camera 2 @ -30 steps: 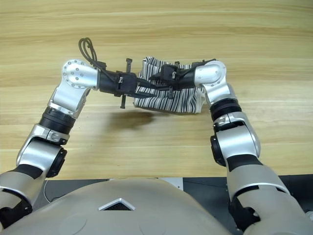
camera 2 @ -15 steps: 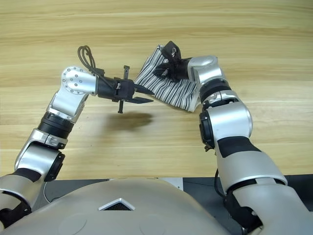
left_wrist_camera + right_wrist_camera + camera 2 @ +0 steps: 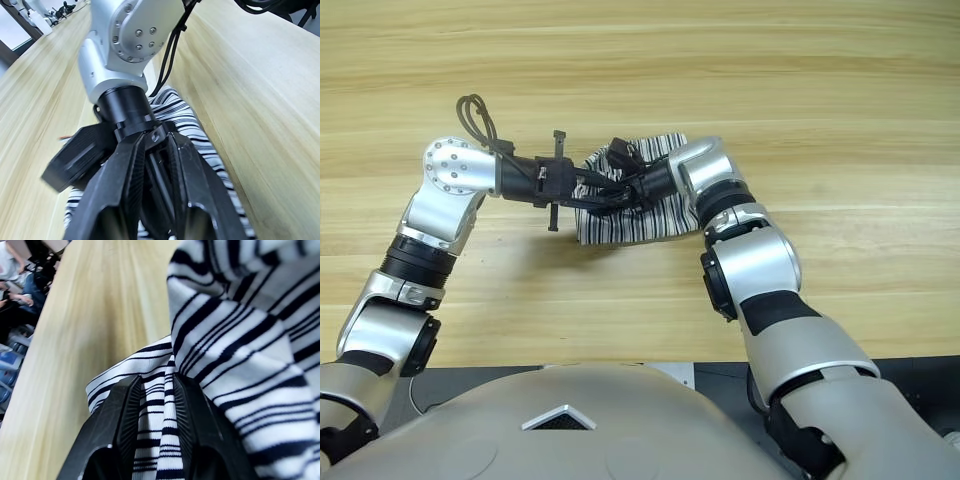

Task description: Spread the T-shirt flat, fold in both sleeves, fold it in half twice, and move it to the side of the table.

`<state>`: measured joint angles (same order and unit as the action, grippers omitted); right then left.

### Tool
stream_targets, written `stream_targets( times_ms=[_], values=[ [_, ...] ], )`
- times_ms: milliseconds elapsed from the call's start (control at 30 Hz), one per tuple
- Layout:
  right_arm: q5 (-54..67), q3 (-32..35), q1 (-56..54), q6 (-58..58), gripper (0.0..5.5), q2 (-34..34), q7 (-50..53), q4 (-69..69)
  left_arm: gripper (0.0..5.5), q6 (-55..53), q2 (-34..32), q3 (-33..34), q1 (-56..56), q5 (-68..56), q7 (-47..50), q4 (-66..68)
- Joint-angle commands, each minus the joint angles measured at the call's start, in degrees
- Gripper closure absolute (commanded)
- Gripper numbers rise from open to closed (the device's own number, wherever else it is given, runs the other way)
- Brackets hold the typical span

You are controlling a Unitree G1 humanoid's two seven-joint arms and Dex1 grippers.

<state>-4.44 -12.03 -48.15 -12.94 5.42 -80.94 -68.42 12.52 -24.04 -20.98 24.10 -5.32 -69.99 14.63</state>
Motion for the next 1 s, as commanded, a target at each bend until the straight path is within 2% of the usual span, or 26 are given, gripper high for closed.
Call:
stream_targets(
  times_ms=[33,333,467,567,700,833,1000],
  values=[
    [0.3,-0.3,1.6,-2.0,4.33,1.7,-1.1,3.2,4.63,-0.7,-1.1,0.4,-1.1,-0.5,-0.5,-0.8],
    [6.0,1.5,2.2,-7.9,4.33,9.6,-5.4,25.4,4.63,-0.5,-1.2,-0.5,-1.9,-0.2,-0.7,-1.3],
    [6.0,0.7,5.0,-7.7,4.33,14.2,-4.8,29.7,4.63,0.5,-0.9,-1.2,-1.6,1.0,0.1,0.1],
    [4.2,0.0,8.0,-2.5,4.33,17.5,-1.7,30.5,4.63,5.9,0.7,-2.6,1.5,8.4,7.2,9.3],
    [3.4,-1.0,14.5,4.6,4.33,19.9,1.9,37.1,4.63,12.0,5.3,-2.2,8.6,13.5,16.4,28.2],
    [3.9,-1.4,17.1,7.2,4.33,20.8,4.1,40.6,4.63,15.4,8.2,-0.3,14.8,14.4,21.6,42.0],
    [1.8,-2.0,17.3,11.0,4.33,22.4,7.8,40.4,4.63,17.6,9.1,0.2,18.1,16.7,25.0,51.2]
  ],
)
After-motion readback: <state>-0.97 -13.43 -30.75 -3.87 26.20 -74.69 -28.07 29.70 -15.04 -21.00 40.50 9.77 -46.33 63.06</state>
